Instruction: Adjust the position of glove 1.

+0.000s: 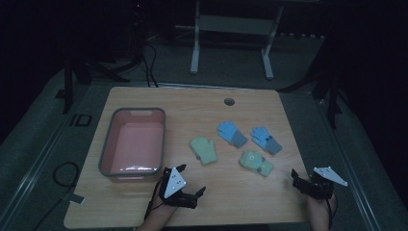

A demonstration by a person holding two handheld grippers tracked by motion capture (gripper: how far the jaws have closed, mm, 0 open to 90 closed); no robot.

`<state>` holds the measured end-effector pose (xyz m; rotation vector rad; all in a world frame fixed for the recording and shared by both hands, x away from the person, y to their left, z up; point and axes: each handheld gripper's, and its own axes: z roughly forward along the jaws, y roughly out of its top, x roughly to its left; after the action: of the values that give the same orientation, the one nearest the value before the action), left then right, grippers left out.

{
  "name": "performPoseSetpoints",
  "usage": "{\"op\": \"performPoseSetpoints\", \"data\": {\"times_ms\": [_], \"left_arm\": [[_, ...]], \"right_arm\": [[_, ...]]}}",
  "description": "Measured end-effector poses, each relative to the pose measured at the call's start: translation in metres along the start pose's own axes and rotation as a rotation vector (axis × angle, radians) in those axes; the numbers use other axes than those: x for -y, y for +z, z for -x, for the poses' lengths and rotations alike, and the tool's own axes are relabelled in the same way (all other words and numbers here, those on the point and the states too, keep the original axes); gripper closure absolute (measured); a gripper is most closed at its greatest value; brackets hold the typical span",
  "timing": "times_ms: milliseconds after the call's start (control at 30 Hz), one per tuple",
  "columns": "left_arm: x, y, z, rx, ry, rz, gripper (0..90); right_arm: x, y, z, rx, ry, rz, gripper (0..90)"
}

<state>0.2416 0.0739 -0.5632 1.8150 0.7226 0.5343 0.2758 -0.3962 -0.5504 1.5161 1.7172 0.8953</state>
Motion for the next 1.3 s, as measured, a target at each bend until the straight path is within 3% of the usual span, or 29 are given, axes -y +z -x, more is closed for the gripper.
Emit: {"op": "performPoseSetpoints", "data": {"times_ms": [300, 567, 767, 867, 967, 1100, 1300], "left_arm": [[0.000, -0.001, 0.002, -0.001, 0.020, 0.007, 0.2], [0.001, -0.002, 0.002, 0.005, 0.014, 0.013, 0.2], [0.000, -0.001, 0.002, 0.007, 0.012, 0.005, 0.2], [0.000, -0.001, 0.001, 0.009, 0.005, 0.007, 0.2], [0.001, -0.001, 0.000, 0.007, 0.001, 0.010, 0.2], [0.000, -0.001, 0.000, 0.007, -0.002, 0.008, 0.2], [0.001, -0.001, 0.000, 0.008, -0.002, 0.009, 0.2]], "right_arm": [[-0.002, -0.002, 0.002, -0.005, -0.003, -0.064, 13.2], [-0.021, -0.011, 0.002, -0.045, -0.033, -0.052, 12.5], [-0.043, -0.019, -0.008, -0.120, -0.042, -0.070, 14.2], [-0.054, -0.021, -0.013, -0.122, -0.036, -0.062, 14.1], [-0.067, -0.022, -0.020, -0.121, -0.064, -0.051, 11.5], [-0.081, -0.024, -0.028, -0.168, -0.061, -0.024, 11.4], [-0.099, -0.022, -0.044, -0.195, -0.074, -0.018, 12.8]]}}
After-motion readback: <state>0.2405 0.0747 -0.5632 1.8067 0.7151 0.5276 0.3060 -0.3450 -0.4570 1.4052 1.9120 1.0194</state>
